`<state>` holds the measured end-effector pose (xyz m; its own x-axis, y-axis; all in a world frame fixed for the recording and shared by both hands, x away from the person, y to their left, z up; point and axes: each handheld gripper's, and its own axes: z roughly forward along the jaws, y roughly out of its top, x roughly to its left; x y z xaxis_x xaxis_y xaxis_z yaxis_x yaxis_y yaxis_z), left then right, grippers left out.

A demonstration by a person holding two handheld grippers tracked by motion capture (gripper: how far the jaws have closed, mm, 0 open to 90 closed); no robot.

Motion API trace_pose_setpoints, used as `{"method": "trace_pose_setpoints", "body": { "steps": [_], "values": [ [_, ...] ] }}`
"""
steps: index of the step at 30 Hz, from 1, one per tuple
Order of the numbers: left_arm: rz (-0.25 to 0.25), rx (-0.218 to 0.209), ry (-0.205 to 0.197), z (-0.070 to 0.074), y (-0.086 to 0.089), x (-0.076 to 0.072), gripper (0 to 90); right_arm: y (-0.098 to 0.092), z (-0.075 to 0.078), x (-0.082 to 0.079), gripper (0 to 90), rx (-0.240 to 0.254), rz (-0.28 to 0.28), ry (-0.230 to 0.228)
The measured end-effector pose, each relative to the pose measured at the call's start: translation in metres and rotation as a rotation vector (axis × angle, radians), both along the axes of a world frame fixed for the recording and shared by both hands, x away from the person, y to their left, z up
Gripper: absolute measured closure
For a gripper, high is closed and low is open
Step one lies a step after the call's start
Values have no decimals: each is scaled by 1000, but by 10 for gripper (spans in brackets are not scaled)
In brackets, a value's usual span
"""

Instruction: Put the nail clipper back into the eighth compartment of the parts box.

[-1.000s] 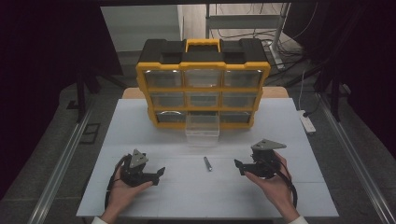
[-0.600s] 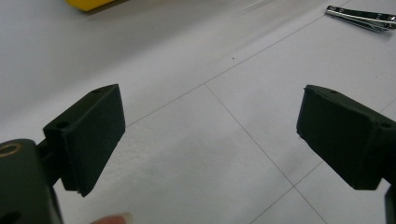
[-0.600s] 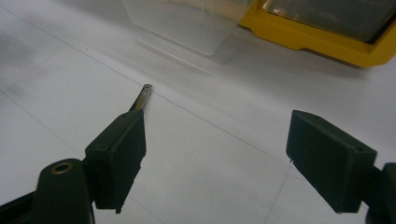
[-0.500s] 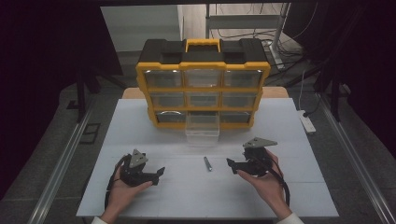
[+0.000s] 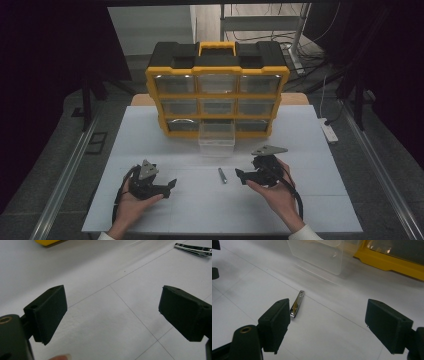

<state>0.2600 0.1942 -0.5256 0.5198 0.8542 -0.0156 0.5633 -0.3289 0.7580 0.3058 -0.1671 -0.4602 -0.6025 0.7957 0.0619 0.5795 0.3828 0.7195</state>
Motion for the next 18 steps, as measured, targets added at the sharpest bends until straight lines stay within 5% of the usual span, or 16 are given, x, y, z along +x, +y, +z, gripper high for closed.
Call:
{"method": "trace_pose_setpoints", "body": {
  "steps": [18],
  "values": [
    [-15, -5, 5, 1, 1, -1, 89, 28, -13, 10, 209, -51, 17, 29]
  ]
}}
